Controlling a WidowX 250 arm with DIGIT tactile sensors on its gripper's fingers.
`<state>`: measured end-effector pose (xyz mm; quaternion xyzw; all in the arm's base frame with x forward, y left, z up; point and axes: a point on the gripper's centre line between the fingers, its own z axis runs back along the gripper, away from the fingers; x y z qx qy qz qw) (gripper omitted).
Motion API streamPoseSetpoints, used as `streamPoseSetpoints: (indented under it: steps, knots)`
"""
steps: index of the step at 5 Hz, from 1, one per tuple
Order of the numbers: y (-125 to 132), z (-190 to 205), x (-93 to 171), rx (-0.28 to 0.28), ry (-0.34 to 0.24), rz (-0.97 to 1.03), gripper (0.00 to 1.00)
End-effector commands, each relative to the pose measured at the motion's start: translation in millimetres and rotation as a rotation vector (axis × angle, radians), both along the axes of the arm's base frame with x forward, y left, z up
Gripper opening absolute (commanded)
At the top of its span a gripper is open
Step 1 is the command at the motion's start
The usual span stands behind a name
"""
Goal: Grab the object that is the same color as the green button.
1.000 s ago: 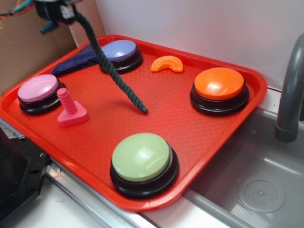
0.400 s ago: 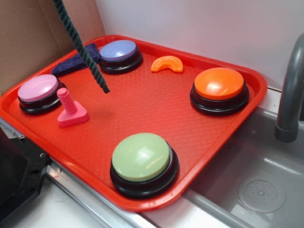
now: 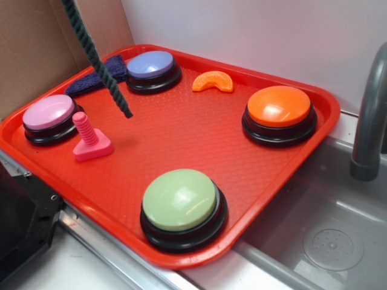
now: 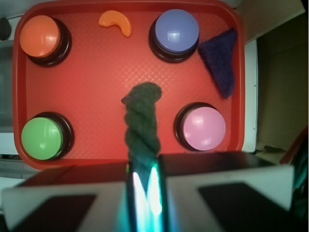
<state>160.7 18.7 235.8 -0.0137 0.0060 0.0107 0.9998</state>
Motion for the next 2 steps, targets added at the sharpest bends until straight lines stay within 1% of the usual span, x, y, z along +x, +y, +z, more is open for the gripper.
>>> streamPoseSetpoints:
  steps: [1, 2]
  knots:
    - [-1.9, 2.8, -1.4, 0.020, -0.044, 0.015, 0.83]
    - [-1.6, 0.8, -1.2, -0.005, -0.036, 0.000, 0.00]
